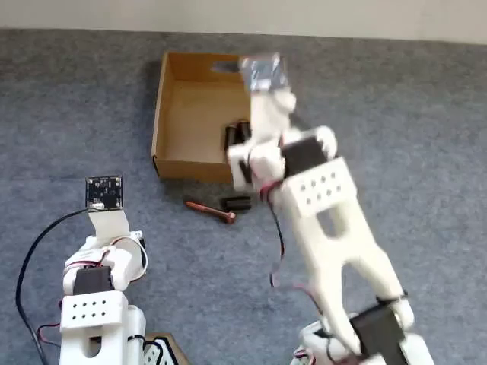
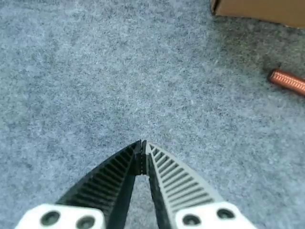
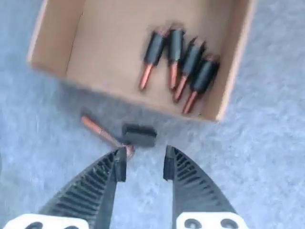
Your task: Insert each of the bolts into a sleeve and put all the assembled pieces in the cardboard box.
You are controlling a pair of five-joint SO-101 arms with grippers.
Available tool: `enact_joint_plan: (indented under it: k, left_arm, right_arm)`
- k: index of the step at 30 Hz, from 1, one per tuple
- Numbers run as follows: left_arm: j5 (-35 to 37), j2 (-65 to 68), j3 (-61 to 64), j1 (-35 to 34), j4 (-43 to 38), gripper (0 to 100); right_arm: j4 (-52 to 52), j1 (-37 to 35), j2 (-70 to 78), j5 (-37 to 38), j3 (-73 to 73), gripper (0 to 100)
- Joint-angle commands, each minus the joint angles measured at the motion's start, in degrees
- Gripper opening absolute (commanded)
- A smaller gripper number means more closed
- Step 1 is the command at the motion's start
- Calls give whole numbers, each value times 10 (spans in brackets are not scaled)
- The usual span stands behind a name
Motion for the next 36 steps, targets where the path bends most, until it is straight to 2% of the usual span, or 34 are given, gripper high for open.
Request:
enact_joint_plan:
  k: [1, 5, 10, 13, 20, 26, 36]
  left_arm:
    - [5, -7, -19, -5, -9, 33]
    - [5, -7, -19, -5, -9, 33]
    - [5, -7, -19, -5, -9, 34]
    - [5, -7, -19, -3, -9, 34]
    - [5, -7, -18, -4, -9, 34]
    - [5, -7, -18, -4, -9, 34]
    - [5, -7, -17, -4, -9, 34]
  right_arm:
    - [-91, -36, -89, 7, 174, 123]
    - [-203, -55, -94, 6, 319, 127]
    - [-274, -55, -35, -1, 362, 169]
    - [-301, -54, 15, -61, 337, 224]
    - [-303, -63, 148, -118, 215, 227]
    - [-303, -63, 203, -123, 167, 227]
    - [-340, -60, 258, -123, 166, 218]
